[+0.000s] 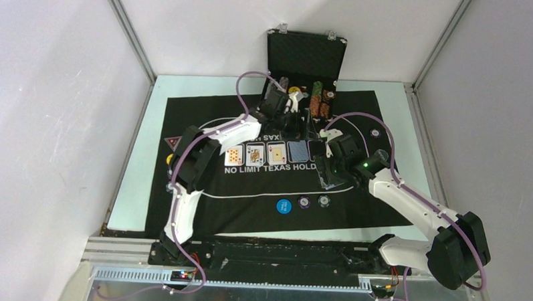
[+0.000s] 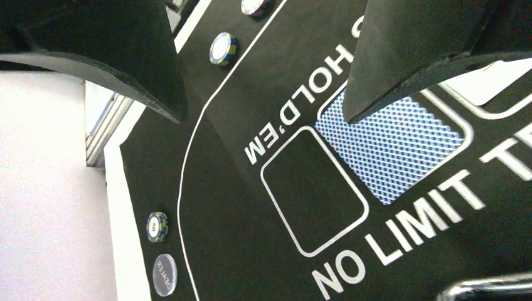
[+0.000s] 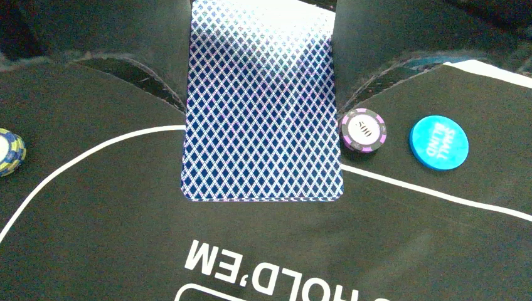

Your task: Distribute texas hold em gaming equipment

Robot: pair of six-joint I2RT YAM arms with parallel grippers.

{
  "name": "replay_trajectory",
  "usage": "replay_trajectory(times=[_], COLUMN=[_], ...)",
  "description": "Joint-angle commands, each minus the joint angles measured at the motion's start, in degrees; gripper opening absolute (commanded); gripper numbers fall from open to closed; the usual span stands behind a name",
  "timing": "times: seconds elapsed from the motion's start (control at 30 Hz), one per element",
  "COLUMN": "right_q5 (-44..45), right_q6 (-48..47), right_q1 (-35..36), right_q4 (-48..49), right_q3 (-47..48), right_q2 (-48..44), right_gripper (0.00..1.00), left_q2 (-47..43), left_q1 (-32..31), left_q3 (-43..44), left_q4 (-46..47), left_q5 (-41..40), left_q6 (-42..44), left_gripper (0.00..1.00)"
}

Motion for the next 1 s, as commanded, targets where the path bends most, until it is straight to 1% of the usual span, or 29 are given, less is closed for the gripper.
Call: replay_trajectory(times=[0.0,0.07,0.1,0.23,0.37,0.43,0.6,0.97], right_q5=[1.37,1.29,1.17,1.17,1.01,1.03,0.82,0.68], right_q6=[0.75,0.88,0.96,0.97,0.99,0.93,0.98,0.97], right_q1=[-0.57,-0.7,-0.71,-0.94,-1.14,-1.17,-1.17,-1.24], right_q4=[2.12,2.12,2.19,2.21,2.29,2.27,2.29,2.37], right_q3=[0.24,0.21,0.18,0.12,0.05,0.03,0.05,0.05], right_q2=[-1.17,-1.07,-1.06,-0.96,-0.81,-0.79,-0.57,-0.14], right_gripper=[0.0,0.0,0.0,0.0,0.0,0.0,0.0,0.0], left_q2=[3.72,6.14,6.9,11.34,14.74,16.05,16.3,13.82], left_q1=[-3.46,-4.72,-5.15,-5.97,-7.32,-7.56,-7.77,-8.7], left_q3=[7.32,11.43,12.38,14.51,18.07,20.08,19.92,17.94], left_q4=[-2.14,-8.02,-8.98,-9.4,-10.58,-13.51,-16.02,-19.49], left_q5=[-6.42,-12.74,-13.38,-12.96,-12.88,-14.05,-15.83,-18.91], left_q6=[-5.17,-5.31,-6.34,-10.43,-11.49,-11.14,-9.57,-4.41], left_gripper=[1.0,1.0,1.0,1.0,1.0,1.0,1.0,1.0])
